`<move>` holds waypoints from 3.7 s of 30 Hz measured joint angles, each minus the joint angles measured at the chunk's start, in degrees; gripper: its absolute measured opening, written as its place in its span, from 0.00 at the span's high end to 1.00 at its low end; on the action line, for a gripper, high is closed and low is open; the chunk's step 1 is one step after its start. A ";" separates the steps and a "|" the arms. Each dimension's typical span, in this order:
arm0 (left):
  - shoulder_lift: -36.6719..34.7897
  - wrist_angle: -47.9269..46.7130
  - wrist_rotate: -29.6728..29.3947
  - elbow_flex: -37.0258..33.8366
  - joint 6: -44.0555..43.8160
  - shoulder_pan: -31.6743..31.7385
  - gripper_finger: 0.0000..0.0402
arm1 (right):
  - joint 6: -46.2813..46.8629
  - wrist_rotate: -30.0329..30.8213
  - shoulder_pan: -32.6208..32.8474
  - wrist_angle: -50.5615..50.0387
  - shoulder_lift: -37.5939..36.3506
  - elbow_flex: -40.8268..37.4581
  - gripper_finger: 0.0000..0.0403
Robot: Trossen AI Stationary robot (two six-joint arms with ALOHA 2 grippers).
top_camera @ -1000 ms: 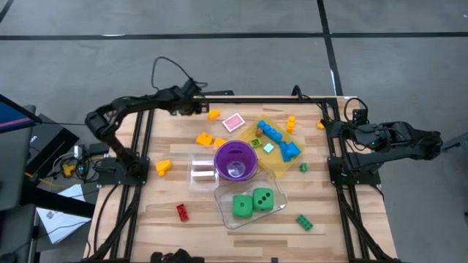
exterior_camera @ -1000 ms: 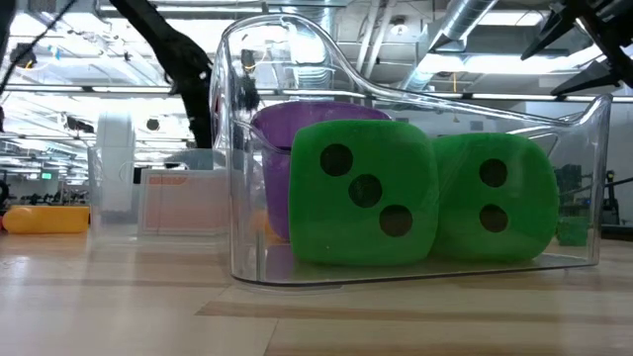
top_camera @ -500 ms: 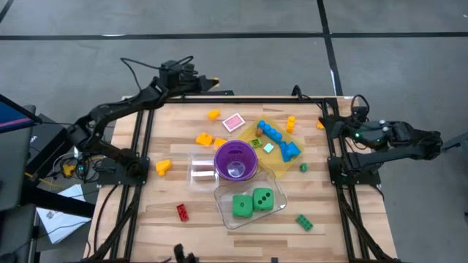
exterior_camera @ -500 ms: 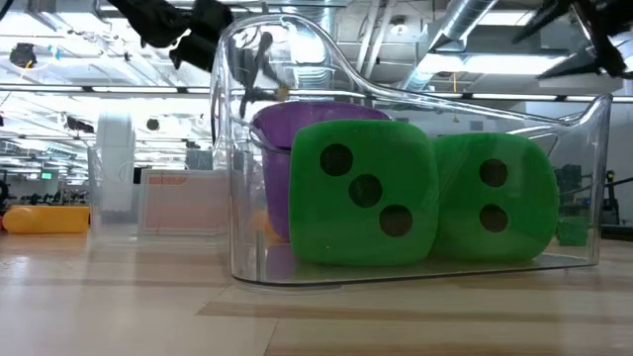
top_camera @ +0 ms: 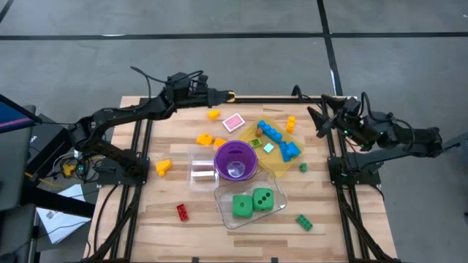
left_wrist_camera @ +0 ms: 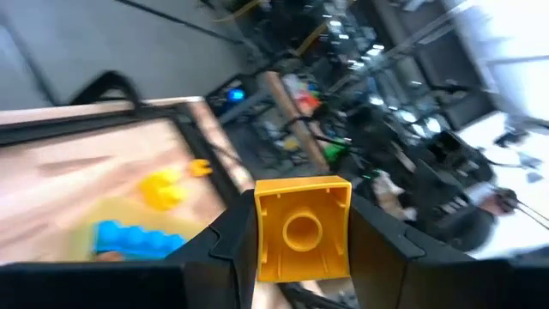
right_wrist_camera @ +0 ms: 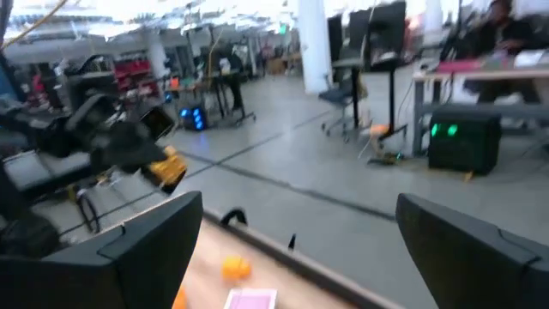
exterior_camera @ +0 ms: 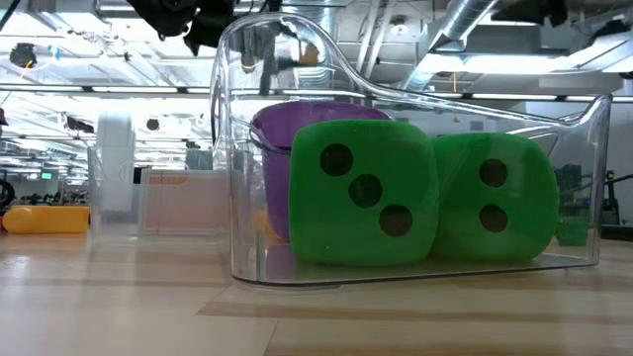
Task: Pick & Place Toys
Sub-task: Put the small yellow game piece into the yellow bin
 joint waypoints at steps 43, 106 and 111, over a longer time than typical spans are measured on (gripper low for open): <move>0.07 9.70 -0.12 0.00 -6.03 -5.45 0.64 | -21.95 -46.54 -20.42 -5.55 53.63 42.07 0.06; -6.23 9.76 1.02 -0.02 -1.43 0.19 0.37 | 0.41 -46.48 -26.65 -29.27 54.31 41.94 0.66; -8.81 5.11 1.00 -0.02 0.52 2.73 0.37 | 4.91 -47.62 -28.14 -41.12 55.01 38.30 0.66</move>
